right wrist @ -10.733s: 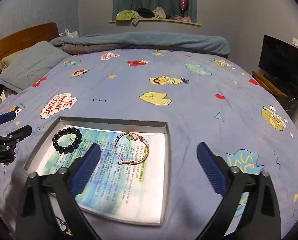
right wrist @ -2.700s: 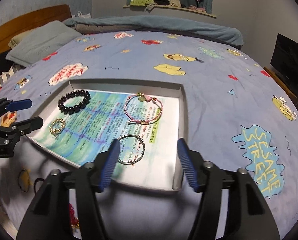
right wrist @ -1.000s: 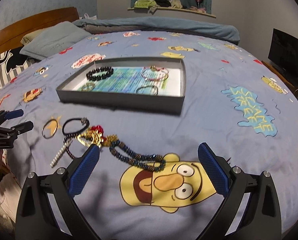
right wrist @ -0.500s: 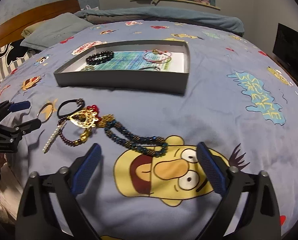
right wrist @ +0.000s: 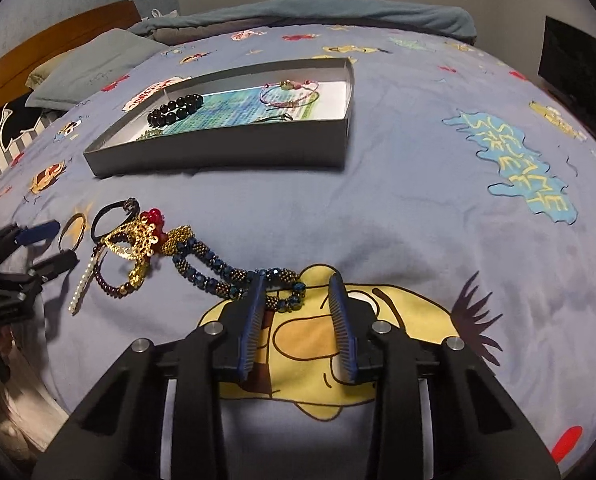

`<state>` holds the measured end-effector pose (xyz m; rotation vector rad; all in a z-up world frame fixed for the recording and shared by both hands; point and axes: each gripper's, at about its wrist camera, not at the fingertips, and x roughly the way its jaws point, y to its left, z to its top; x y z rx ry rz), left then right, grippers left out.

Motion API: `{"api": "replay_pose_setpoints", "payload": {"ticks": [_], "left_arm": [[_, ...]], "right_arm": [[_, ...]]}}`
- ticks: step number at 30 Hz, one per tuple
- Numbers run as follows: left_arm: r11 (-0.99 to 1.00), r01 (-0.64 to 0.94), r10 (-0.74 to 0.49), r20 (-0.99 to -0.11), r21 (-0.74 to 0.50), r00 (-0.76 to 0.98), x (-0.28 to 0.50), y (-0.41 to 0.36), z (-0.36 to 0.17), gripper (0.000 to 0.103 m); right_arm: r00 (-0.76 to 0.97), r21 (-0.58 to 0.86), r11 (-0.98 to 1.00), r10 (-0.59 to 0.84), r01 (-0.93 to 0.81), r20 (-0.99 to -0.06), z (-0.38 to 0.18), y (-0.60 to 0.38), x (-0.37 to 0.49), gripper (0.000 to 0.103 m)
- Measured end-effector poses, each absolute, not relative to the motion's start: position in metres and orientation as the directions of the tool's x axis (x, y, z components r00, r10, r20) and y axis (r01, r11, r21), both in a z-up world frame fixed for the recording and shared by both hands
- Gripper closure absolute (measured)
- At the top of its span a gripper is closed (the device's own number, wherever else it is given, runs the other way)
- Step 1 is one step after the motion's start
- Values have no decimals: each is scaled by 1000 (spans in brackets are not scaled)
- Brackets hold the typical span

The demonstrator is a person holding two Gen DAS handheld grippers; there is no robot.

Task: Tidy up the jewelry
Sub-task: 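Grasp the dark blue beaded bracelet with the right gripper while the left gripper grasps the silver bangle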

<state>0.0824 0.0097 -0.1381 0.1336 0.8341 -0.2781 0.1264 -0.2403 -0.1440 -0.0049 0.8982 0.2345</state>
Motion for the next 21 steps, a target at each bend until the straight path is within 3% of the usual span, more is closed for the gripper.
{"api": "replay_pose_setpoints", "payload": {"ticks": [3, 6, 7, 13, 21], "left_arm": [[954, 300, -191, -737, 17, 649, 83, 9, -141, 28], [953, 301, -197, -729, 14, 656, 85, 11, -140, 33], [954, 300, -198, -728, 11, 656, 86, 12, -139, 36], [956, 295, -207, -736, -11, 644, 93, 21, -137, 56], [954, 299, -206, -732, -3, 650, 89, 22, -130, 56]], "right_arm": [[586, 114, 972, 215, -204, -782, -147, -241, 131, 71], [574, 147, 966, 245, -211, -781, -148, -243, 133, 78], [571, 154, 964, 252, -215, -781, -148, -242, 132, 84], [572, 160, 961, 263, -224, -777, -147, -241, 130, 94], [607, 119, 968, 233, -223, -760, -136, -242, 124, 96]]}}
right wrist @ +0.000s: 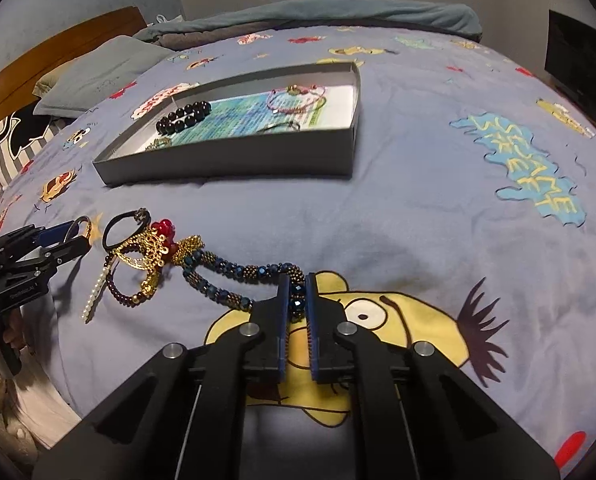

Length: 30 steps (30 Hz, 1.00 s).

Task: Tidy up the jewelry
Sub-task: 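Grasp the dark blue beaded bracelet with the right gripper while the left gripper grasps the silver bangle, then carry the blue beaded bracelet and silver bangle toward the gray tray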

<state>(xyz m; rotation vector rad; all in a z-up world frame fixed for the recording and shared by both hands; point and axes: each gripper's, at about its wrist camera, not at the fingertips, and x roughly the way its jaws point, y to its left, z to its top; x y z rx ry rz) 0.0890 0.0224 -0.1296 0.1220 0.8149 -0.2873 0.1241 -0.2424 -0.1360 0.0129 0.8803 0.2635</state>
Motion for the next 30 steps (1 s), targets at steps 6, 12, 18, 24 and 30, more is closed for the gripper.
{"api": "replay_pose_setpoints", "payload": {"ticks": [6, 12, 18, 24, 30], "left_arm": [[954, 300, -213, -724, -9, 656, 85, 23, -122, 56], [950, 311, -220, -699, 3, 681, 84, 23, -106, 56], [946, 323, -227, -670, 20, 707, 96, 22, -82, 56], [940, 338, -233, -656, 36, 718, 127, 14, -65, 56], [928, 372, -254, -670, 36, 697, 173, -6, -61, 56]], "right_arm": [[649, 85, 972, 211, -220, -731, -119, -246, 119, 96], [695, 19, 967, 195, -252, -692, -93, -239, 119, 96], [743, -28, 963, 188, -268, -642, -61, -230, 131, 96], [782, -62, 958, 191, -280, -593, -33, -218, 160, 96], [778, -55, 958, 195, -283, -598, -32, -204, 203, 96]]}}
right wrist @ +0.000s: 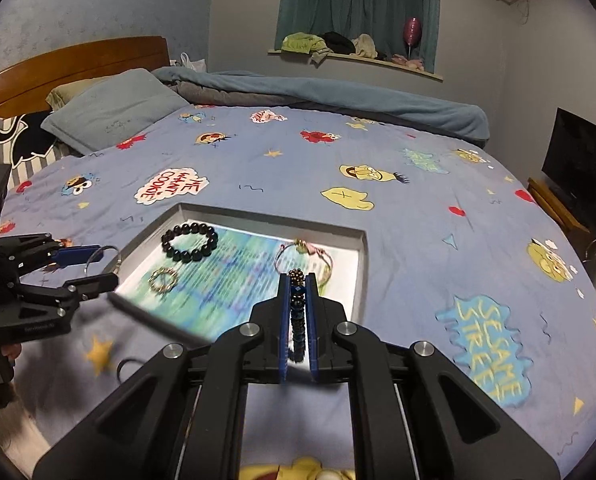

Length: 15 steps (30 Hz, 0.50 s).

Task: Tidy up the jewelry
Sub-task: 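Carry the blue beaded bracelet and silver bangle toward the gray tray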

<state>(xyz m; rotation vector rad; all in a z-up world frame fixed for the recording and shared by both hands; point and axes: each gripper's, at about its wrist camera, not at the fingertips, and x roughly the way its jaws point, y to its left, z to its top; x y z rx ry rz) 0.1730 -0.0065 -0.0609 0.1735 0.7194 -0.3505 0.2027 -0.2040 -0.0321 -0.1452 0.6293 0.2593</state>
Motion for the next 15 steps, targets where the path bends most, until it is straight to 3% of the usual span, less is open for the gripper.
{"api": "replay_pose_setpoints", "payload": {"ticks": [15], "left_arm": [[901, 432, -261, -754, 34, 603, 276, -72, -87, 56]], "right_arm": [[727, -38, 977, 131, -211, -674, -83, -217, 276, 96]]}}
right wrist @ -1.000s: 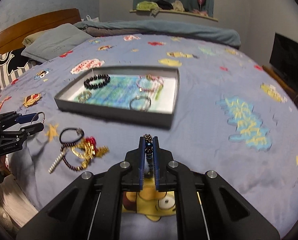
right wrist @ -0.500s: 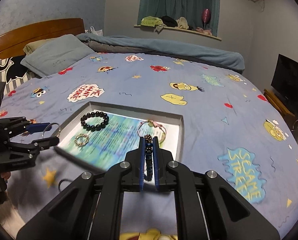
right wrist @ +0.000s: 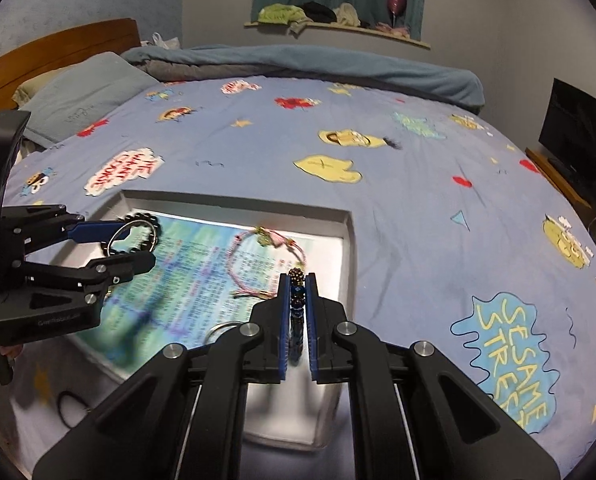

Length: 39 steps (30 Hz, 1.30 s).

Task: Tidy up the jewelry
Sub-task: 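Carry the blue beaded bracelet and silver bangle toward the gray tray, then lower both held bracelets into the tray and open both grippers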

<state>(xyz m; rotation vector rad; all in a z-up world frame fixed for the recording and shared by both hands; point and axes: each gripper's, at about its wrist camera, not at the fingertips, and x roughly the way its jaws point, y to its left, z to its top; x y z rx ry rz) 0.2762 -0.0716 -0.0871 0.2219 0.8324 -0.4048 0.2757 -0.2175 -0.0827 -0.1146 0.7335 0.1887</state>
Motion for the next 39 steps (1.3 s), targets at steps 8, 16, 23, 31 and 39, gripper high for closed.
{"api": "replay_pose_setpoints", "payload": {"ticks": [8, 16, 23, 31, 39], "left_arm": [[888, 457, -246, -793, 45, 558, 294, -92, -100, 56], [902, 432, -228, -827, 20, 514, 311, -91, -112, 56], [903, 430, -219, -843, 16, 491, 320, -92, -117, 55], [906, 423, -220, -837, 15, 501, 319, -90, -118, 51], [917, 396, -212, -790, 42, 575, 305, -84, -101, 45]], "right_arm": [[682, -35, 978, 117, -205, -722, -107, -224, 291, 96], [663, -37, 972, 131, -233, -737, -116, -219, 295, 96], [657, -33, 970, 138, -241, -741, -118, -217, 299, 96], [655, -32, 969, 141, -244, -742, -118, -214, 298, 96], [665, -40, 970, 134, -239, -735, -113, -217, 290, 94]]}}
